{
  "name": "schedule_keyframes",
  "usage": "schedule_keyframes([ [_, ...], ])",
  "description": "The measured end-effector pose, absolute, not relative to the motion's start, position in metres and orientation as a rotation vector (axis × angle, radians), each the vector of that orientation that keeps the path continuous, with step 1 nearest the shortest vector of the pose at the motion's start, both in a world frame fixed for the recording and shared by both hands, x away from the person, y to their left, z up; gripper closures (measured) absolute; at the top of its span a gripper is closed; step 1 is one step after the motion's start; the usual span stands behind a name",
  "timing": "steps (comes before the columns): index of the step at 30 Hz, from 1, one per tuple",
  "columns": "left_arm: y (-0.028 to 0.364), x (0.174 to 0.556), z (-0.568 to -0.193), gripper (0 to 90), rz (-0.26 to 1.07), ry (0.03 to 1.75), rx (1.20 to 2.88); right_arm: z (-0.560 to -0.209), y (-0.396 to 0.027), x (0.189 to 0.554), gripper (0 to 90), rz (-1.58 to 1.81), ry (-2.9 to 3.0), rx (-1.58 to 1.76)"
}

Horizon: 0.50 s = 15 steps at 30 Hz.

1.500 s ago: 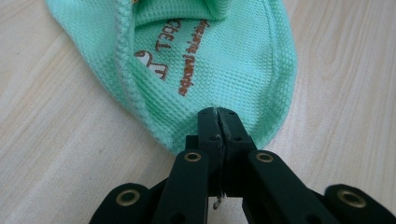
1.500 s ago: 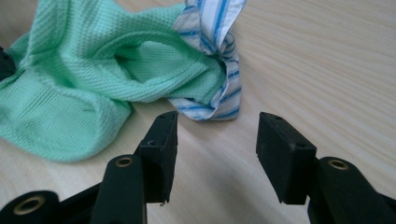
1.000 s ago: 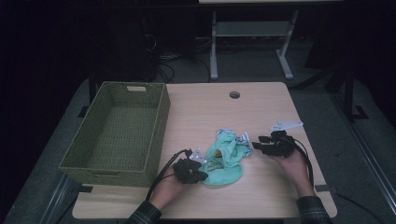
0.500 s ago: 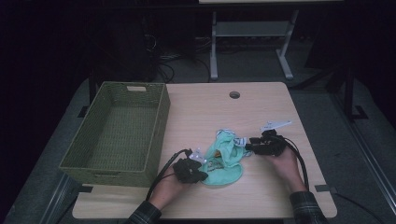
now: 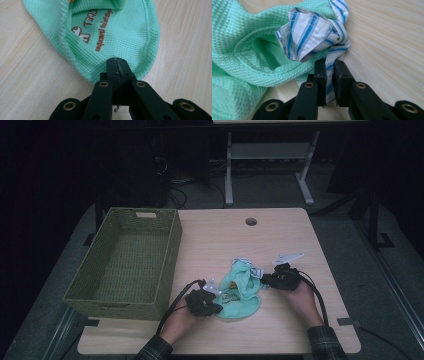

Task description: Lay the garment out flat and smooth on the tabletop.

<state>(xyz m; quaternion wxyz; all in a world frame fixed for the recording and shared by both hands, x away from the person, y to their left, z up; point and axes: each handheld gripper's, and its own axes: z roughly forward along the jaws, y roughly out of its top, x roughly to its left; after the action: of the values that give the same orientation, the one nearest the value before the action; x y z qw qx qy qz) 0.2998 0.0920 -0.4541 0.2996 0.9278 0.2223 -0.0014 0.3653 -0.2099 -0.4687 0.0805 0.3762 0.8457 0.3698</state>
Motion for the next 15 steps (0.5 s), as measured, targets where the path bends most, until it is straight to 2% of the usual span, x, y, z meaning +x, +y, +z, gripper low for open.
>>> schedule_keyframes([
  [15, 0.092, 0.300, -0.455, 89.5, -0.012, 0.605, 2.448, -0.449, -0.245, 0.362, 84.7, 1.065, 2.429, 1.143],
])
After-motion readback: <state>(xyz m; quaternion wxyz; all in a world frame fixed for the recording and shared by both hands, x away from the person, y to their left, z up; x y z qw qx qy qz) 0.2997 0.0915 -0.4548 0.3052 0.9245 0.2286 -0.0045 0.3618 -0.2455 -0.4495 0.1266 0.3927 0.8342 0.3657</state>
